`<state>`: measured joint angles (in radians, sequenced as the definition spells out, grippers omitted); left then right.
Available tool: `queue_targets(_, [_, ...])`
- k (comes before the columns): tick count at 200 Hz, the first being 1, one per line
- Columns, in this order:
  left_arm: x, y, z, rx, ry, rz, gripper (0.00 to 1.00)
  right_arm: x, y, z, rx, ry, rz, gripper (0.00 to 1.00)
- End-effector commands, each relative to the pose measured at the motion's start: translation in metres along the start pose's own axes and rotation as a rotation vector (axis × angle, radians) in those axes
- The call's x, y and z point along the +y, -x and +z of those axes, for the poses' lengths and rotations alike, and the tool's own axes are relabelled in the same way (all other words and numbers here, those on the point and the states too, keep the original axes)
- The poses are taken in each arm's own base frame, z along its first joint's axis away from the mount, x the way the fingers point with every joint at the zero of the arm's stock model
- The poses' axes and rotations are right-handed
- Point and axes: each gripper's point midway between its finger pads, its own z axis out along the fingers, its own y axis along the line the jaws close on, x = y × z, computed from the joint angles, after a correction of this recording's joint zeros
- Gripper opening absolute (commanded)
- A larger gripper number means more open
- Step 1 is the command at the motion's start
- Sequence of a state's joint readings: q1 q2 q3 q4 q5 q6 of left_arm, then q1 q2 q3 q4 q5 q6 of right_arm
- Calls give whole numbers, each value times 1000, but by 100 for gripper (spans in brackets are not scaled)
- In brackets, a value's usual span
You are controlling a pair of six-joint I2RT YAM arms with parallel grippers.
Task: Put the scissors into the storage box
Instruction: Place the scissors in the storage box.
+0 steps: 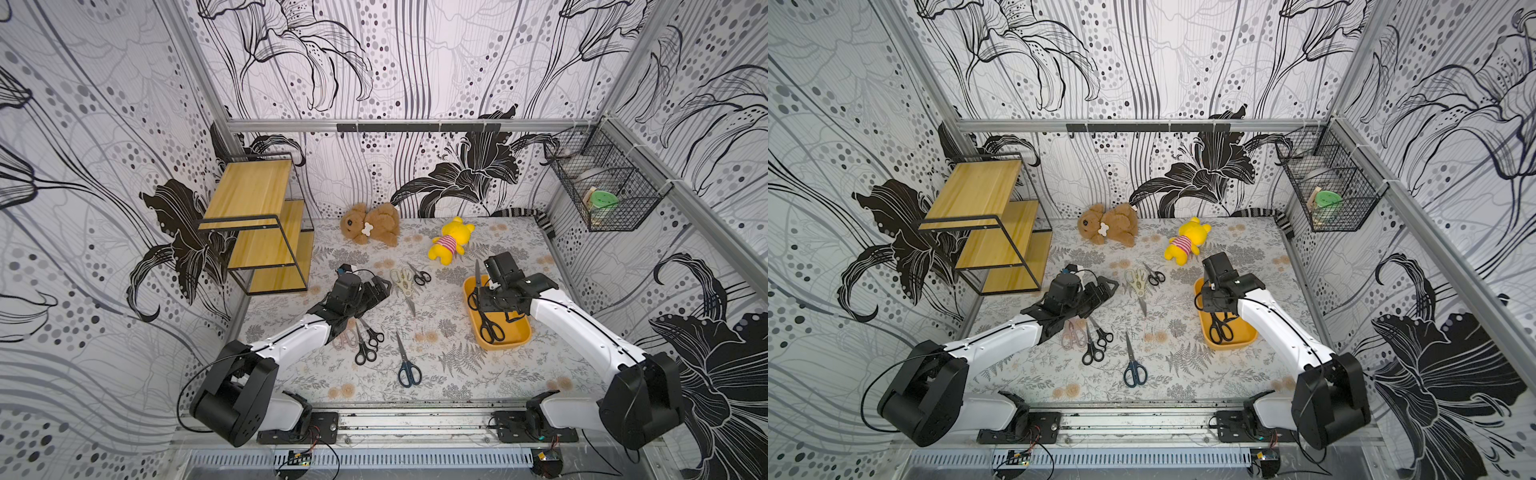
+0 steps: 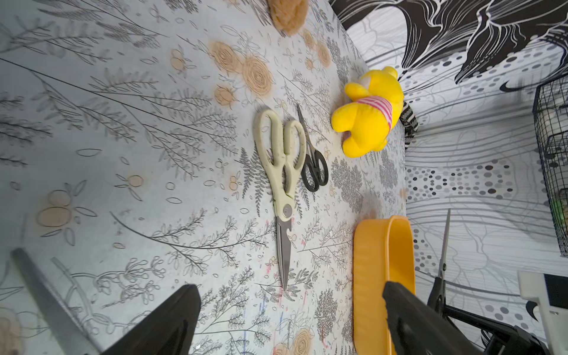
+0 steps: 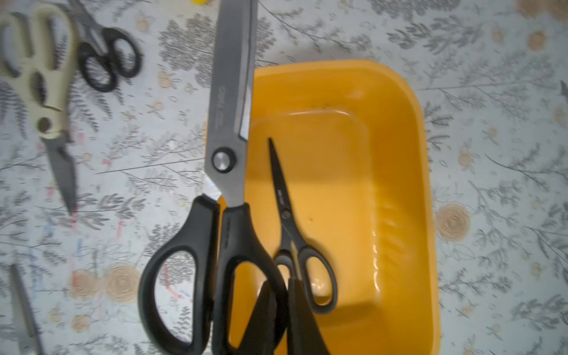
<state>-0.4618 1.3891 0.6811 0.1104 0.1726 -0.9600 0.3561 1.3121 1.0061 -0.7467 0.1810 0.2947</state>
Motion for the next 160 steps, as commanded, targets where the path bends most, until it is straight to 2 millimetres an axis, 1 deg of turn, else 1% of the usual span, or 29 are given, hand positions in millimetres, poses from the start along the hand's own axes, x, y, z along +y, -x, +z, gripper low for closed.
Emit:
queue_targets(1, [-16, 1, 6, 3, -25, 47, 98, -11, -13, -2, 29, -18, -12, 0])
queue_targets(7, [-17, 0, 7, 9, -25, 49, 98, -11, -13, -2, 29, -16, -12, 0])
queue_targets(23, [-18, -2, 8, 15, -22, 54, 98, -22, -17, 2, 54, -63, 33, 0])
queue_targets(39, [-16, -2, 8, 12, -16, 56, 97, -18, -27, 11, 99, -26, 67, 0])
queue_targets(64, [-10, -4, 7, 9, -3, 53, 97, -13, -51, 30, 180, -3, 101, 0])
queue_targets(83, [-7, -7, 8, 15, 2, 50, 97, -10, -60, 39, 195, 7, 124, 0])
queue_targets(133, [-6, -7, 8, 15, 4, 54, 97, -14, -66, 54, 206, -24, 122, 0])
queue_targets(160, [-6, -7, 6, 12, 5, 52, 97, -13, -67, 67, 226, -34, 109, 0])
